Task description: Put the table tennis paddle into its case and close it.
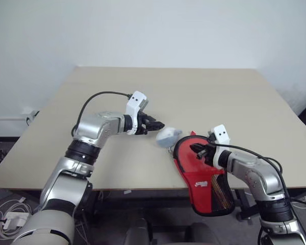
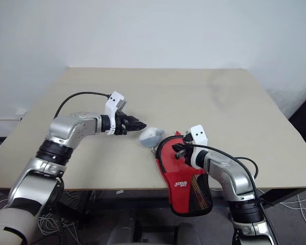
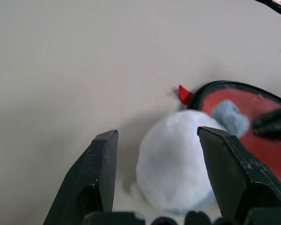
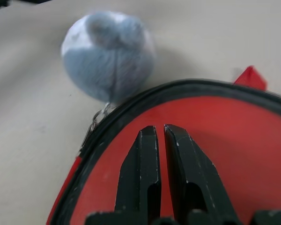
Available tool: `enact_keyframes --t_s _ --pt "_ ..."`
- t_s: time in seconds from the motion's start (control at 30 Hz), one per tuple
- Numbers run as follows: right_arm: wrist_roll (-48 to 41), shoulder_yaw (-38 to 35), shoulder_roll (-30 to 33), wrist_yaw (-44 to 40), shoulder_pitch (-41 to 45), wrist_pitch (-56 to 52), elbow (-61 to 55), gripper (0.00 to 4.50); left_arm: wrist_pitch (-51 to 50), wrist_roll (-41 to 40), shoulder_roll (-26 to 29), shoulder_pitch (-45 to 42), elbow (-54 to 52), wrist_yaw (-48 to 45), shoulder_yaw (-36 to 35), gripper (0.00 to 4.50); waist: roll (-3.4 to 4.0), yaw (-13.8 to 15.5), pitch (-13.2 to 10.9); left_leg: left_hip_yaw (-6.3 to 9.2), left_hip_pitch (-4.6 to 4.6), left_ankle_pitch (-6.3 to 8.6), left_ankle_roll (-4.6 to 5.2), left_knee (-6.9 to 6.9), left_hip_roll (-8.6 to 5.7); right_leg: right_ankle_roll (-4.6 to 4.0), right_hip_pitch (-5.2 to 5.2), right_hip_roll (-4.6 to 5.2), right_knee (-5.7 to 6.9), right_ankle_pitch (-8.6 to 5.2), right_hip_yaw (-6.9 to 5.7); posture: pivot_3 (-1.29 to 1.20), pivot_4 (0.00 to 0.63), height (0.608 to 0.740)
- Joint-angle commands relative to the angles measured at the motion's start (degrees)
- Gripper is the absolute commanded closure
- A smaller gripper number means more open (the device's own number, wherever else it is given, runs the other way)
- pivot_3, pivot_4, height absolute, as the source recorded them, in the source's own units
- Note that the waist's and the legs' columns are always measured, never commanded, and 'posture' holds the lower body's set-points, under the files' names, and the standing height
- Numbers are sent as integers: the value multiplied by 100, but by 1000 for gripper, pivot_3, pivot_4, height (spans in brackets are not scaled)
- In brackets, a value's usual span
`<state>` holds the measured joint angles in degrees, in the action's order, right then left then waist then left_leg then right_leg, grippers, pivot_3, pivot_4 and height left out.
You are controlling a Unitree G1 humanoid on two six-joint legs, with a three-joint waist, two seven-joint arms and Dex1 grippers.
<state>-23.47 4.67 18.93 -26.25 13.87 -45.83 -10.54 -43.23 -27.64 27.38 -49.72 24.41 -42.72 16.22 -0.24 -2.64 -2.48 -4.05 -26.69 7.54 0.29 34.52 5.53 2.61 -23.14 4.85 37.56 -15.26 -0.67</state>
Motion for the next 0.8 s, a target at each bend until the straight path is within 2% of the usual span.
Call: enact_keyframes --t_s 0.03,0.3,0.57,0.67,0.77,0.8 --pt "251 -1 -99 27 -44 553 336 4184 208 212 -112 -208 -9 -258 -195 1660 -1 0 -1 0 0 0 0 4 0 0 1 0 2 0 0 0 0 740" --pt "726 139 -397 139 -60 1284 1208 4184 185 630 -298 9 -233 -533 -112 1660 -12 -5 5 8 20 1 1 30 2 -21 34 0 9 4 -3 0 0 740" --pt "933 123 -464 167 42 1442 1420 4184 268 1126 -293 53 -78 -588 -72 1660 -17 -4 8 13 27 1 1 29 6 -36 38 1 8 31 -10 0 0 740" --pt "939 90 -462 179 103 1430 1497 4230 382 1189 -353 52 56 -589 -176 1143 -17 -3 8 12 27 1 1 28 6 -36 37 1 9 32 -11 0 0 740" --pt "962 104 -458 163 108 1414 1524 4230 476 1310 -388 10 234 -627 -144 99 -18 -3 8 12 27 1 1 29 6 -35 38 1 8 32 -11 0 0 740" --pt "970 113 -459 156 101 1415 1522 4230 559 1342 -389 20 246 -691 -119 43 -18 -2 8 12 26 1 1 29 6 -35 37 1 8 33 -11 0 0 740"
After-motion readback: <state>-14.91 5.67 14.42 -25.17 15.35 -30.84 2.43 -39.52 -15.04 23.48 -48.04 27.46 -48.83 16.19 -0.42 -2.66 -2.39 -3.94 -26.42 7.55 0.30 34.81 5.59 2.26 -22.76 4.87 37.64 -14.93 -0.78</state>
